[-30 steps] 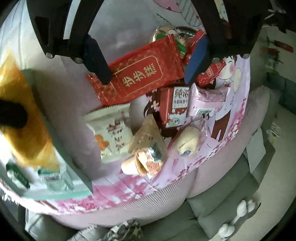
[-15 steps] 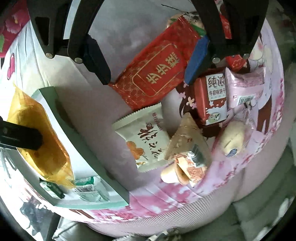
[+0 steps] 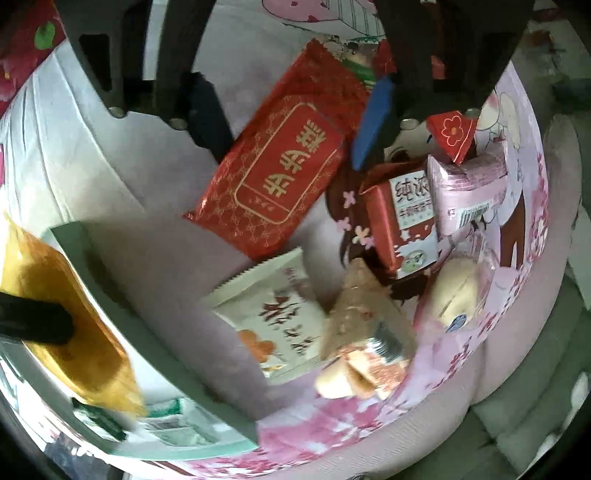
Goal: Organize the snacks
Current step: 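Hold the bread bag with the right tool while the left tool grasps a red snack stick, then carry the red stick with the left tool while the right tool carries the bread bag over the tray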
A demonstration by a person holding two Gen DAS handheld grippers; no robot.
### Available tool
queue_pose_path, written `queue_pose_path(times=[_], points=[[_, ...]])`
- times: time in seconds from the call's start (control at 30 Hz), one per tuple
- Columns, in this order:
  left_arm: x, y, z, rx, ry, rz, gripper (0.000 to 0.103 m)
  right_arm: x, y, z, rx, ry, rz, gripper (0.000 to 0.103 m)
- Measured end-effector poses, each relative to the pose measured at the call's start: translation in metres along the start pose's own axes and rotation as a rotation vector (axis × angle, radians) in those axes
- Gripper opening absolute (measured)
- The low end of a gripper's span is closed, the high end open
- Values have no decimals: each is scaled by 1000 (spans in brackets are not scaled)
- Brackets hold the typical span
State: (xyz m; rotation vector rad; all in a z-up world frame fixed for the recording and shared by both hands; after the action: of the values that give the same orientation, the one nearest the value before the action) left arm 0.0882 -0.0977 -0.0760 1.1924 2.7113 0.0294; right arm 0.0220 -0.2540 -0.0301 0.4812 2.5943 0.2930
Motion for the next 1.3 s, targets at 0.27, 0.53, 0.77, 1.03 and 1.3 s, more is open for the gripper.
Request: queue_pose_path(times=[0.27,0.53,0.77,1.03,1.3], points=[[-11,19,-14,-17,-84,-99,30,1,-2,1,-7,6,5,41],[-22,36,1,-30,-83,-128,25,2,-1,3,-6,15,1,41],[-22,35,-2,-93,-111,-129,17,3,0,5,0,18,-9,41],[-5,38,-44,-28,-273,-273,11,3,2,4,-9,17,-11,41],[2,39,-89,39,-446,-442,11,2,2,1,-18,13,-12,41]])
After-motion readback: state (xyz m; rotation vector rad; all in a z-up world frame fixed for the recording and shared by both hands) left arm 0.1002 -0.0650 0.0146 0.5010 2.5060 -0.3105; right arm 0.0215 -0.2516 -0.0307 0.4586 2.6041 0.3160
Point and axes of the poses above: each gripper's, at about its wrist camera, not at the fingertips, and z roughly the way its jaws point, y to its left, x to its underside, the point moved 4 cm from there along z, roughly the way its jaws point, and after that the axes turned 6 degrees about x, right-handed, at the moved point
